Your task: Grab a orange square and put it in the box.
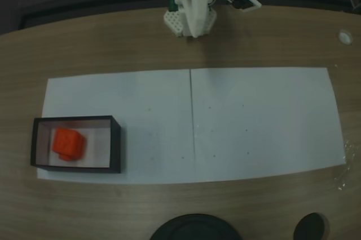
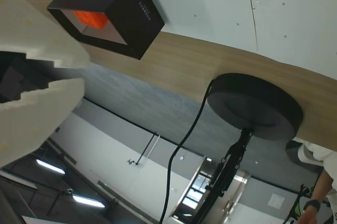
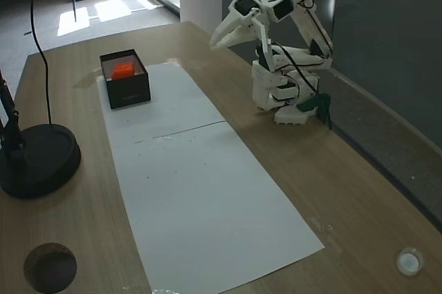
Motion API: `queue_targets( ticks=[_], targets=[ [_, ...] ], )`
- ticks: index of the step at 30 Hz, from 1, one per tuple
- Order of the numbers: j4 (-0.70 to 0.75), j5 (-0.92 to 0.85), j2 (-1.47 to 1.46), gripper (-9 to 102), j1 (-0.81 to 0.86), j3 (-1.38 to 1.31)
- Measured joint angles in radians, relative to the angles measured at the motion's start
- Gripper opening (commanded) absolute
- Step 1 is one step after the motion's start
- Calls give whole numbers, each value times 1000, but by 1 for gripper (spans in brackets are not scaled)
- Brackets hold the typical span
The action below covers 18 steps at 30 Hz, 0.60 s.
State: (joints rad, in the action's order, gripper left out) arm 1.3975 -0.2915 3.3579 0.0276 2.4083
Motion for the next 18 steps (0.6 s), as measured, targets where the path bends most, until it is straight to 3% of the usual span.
queue_targets(
  ticks=[10,18],
  targets=[
    [-51,273,2,0,0,166],
    [-121,304,2,0,-46,476]
  ],
)
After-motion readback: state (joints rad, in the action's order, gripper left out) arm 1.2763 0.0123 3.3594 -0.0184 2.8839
